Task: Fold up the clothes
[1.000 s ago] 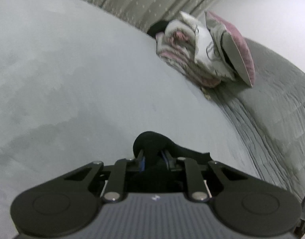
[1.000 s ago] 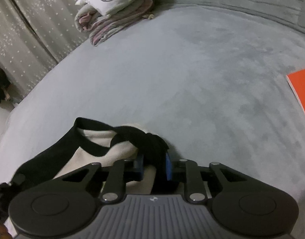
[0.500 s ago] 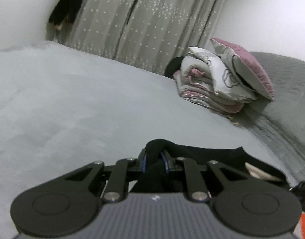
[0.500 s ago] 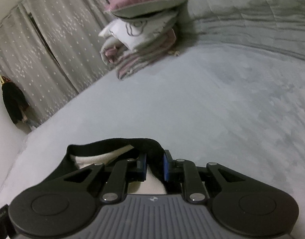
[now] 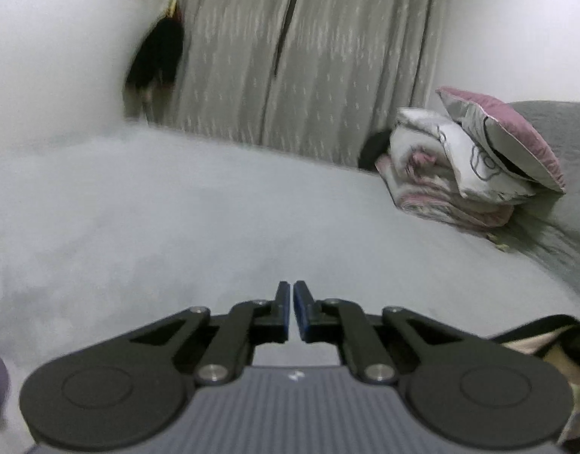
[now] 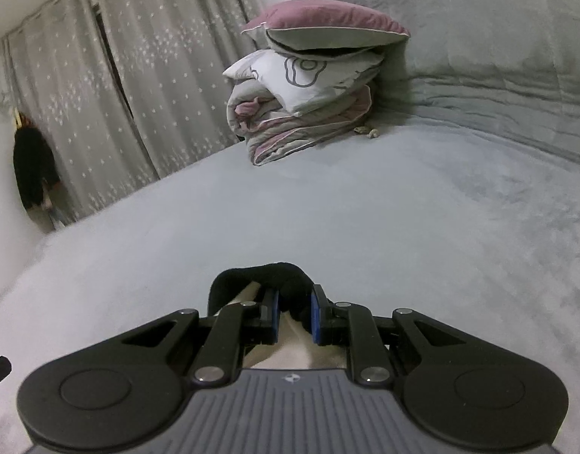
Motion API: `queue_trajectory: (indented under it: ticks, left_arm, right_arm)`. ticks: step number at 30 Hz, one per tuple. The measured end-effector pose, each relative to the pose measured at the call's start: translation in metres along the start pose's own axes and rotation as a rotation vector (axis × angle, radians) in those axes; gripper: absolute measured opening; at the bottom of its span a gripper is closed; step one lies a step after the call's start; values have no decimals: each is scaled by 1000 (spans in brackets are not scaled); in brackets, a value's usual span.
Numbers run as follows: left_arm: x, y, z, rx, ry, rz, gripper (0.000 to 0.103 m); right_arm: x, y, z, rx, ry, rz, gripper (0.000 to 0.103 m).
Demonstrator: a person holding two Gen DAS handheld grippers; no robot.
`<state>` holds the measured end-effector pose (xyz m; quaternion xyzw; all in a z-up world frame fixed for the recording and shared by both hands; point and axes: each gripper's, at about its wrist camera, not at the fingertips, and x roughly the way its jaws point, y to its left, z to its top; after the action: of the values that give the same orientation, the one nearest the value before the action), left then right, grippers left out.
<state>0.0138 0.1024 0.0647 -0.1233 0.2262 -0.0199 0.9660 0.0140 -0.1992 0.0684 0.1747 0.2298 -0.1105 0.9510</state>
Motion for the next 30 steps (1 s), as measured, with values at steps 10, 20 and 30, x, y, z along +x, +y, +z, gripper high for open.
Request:
queue_trajectory:
  ticks: [10, 20, 30]
  left_arm:
    - [35, 39, -14, -201, 214, -160, 45]
    - [75, 32, -39, -173, 389, -37, 45]
    - [77, 22, -46, -132, 415, -26, 40]
  right_arm:
    - [3, -29, -10, 28, 82, -46, 42]
    - [20, -78, -19, 207, 289, 43, 45]
    - [7, -105, -7, 204, 269, 0, 52]
